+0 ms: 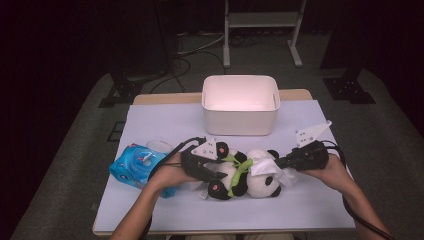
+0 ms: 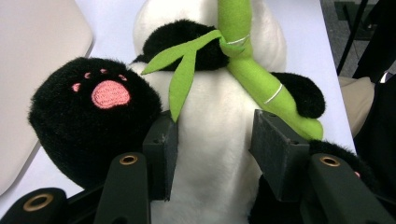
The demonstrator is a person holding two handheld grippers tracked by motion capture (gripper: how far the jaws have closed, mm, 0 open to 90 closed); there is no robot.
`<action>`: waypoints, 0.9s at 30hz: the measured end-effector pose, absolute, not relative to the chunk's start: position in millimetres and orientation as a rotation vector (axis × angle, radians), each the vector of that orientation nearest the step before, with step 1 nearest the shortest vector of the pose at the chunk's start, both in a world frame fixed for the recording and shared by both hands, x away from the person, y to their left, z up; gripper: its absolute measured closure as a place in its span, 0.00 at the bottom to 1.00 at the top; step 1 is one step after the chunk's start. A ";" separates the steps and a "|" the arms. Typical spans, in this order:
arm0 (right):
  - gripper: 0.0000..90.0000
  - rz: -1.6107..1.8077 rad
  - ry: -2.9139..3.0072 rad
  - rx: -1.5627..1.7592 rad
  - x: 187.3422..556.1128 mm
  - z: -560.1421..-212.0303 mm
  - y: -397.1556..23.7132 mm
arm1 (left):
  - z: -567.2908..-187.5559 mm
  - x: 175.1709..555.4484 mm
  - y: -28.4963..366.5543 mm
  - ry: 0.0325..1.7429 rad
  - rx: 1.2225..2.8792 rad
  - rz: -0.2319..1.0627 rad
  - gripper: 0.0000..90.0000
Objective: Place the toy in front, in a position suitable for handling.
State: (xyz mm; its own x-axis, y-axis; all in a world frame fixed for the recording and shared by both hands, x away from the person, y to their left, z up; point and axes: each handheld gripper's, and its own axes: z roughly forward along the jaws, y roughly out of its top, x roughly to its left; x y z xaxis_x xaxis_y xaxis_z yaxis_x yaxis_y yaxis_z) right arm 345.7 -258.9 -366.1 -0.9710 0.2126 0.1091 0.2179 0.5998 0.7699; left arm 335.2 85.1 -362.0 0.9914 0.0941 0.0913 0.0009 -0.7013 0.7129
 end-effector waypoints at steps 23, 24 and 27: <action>0.96 -1.335 -2.764 -0.501 351.9 -390.5 -282.5 | -362.9 335.4 85.9 0.065 2.351 0.159 0.56; 0.96 -1.343 -2.758 -0.503 351.7 -391.1 -282.8 | -363.0 335.6 85.8 0.066 2.349 0.156 0.56; 0.96 -1.355 -2.762 -0.473 352.9 -385.2 -275.8 | -362.7 335.3 85.5 0.067 2.351 0.154 0.56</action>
